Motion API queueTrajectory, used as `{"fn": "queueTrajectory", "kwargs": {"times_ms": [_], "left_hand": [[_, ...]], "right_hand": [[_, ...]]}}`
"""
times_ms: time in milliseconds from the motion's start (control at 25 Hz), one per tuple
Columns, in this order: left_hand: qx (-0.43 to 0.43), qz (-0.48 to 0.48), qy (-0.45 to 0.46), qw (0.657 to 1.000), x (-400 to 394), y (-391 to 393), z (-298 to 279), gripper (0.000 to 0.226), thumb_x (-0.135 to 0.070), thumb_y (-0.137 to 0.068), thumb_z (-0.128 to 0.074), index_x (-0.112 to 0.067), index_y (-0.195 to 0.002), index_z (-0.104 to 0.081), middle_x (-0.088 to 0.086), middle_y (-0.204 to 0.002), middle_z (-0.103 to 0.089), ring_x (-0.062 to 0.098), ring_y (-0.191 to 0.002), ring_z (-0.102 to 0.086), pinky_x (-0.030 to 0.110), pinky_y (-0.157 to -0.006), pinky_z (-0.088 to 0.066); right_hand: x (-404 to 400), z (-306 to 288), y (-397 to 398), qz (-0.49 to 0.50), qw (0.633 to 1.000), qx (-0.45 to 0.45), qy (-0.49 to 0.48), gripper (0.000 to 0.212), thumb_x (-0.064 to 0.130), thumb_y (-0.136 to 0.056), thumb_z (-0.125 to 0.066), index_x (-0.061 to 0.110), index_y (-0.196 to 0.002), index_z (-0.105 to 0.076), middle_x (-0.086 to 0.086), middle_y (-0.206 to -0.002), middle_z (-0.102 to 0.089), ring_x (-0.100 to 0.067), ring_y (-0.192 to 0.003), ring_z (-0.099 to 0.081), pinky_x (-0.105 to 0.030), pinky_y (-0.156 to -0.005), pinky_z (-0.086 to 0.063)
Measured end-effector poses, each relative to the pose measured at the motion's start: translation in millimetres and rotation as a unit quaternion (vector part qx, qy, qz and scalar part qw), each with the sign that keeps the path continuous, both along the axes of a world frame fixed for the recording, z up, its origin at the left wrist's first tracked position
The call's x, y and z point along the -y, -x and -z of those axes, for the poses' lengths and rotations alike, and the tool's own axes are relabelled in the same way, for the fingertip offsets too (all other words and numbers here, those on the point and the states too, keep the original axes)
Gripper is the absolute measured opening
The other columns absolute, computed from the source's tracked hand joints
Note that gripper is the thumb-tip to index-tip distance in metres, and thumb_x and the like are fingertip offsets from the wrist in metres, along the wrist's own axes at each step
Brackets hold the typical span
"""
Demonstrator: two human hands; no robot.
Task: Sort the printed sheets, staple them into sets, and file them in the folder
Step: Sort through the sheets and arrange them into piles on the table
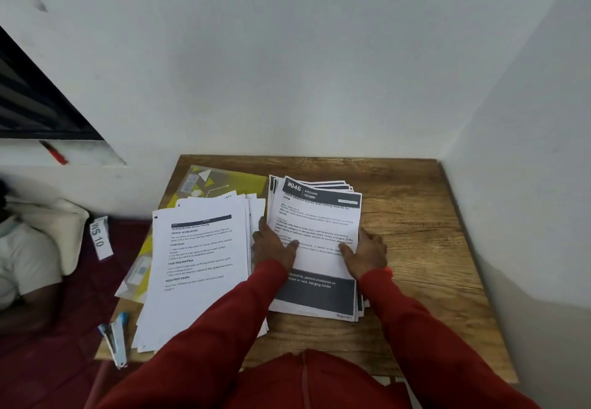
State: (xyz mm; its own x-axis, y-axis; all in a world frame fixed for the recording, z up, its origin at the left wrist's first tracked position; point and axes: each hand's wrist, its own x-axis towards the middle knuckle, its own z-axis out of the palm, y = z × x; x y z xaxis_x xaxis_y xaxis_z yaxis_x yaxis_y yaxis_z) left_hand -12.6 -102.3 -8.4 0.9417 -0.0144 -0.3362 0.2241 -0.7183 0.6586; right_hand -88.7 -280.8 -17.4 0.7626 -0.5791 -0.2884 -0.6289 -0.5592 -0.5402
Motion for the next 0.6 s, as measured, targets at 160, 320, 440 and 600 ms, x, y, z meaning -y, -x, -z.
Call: {"fn": "queueTrajectory", "kwargs": {"times_ms": [160,320,440,600], "left_hand": [[-0.05,0.018,0.037,0.998,-6,-18,-4,0.065,-0.033,-0.087,-0.069,-0.011,-0.141,-0.04,0.011,-0.143,-0.049,0.034,-0.128,-0.049,0.043,-0.108,-0.041],[-0.033,0.087,0.114,0.989,-1,-13,-20,0.055,-0.028,-0.094,-0.06,-0.017,-0.144,-0.037,0.006,-0.143,-0.048,0.031,-0.128,-0.049,0.037,-0.106,-0.04],[0.054,0.082,0.264,0.959,1,-7,-46,0.042,-0.022,-0.094,-0.06,-0.021,-0.134,-0.045,0.001,-0.133,-0.057,0.022,-0.118,-0.058,0.033,-0.096,-0.05],[0.18,0.099,0.366,0.908,4,4,-87,0.047,-0.023,-0.089,-0.059,-0.004,-0.13,-0.046,-0.001,-0.117,-0.062,0.004,-0.108,-0.06,0.02,-0.087,-0.052]], "right_hand": [[12,6,-1,0.034,0.995,0.032,-0.09,0.046,0.03,-0.079,-0.073,0.015,-0.121,-0.06,-0.014,-0.12,-0.061,-0.035,-0.116,-0.053,-0.042,-0.101,-0.043],[19,-10,1,0.053,0.969,0.099,-0.221,0.033,0.006,-0.083,-0.07,0.009,-0.116,-0.064,-0.009,-0.118,-0.068,-0.026,-0.105,-0.064,-0.037,-0.095,-0.05],[24,-48,9,0.084,0.908,0.244,-0.33,0.039,0.001,-0.085,-0.069,0.01,-0.121,-0.058,-0.005,-0.117,-0.069,-0.022,-0.104,-0.066,-0.039,-0.091,-0.053],[24,-103,18,0.059,0.857,0.419,-0.293,0.041,0.002,-0.087,-0.067,0.008,-0.125,-0.054,-0.004,-0.117,-0.068,-0.014,-0.107,-0.065,-0.026,-0.088,-0.054]]}}
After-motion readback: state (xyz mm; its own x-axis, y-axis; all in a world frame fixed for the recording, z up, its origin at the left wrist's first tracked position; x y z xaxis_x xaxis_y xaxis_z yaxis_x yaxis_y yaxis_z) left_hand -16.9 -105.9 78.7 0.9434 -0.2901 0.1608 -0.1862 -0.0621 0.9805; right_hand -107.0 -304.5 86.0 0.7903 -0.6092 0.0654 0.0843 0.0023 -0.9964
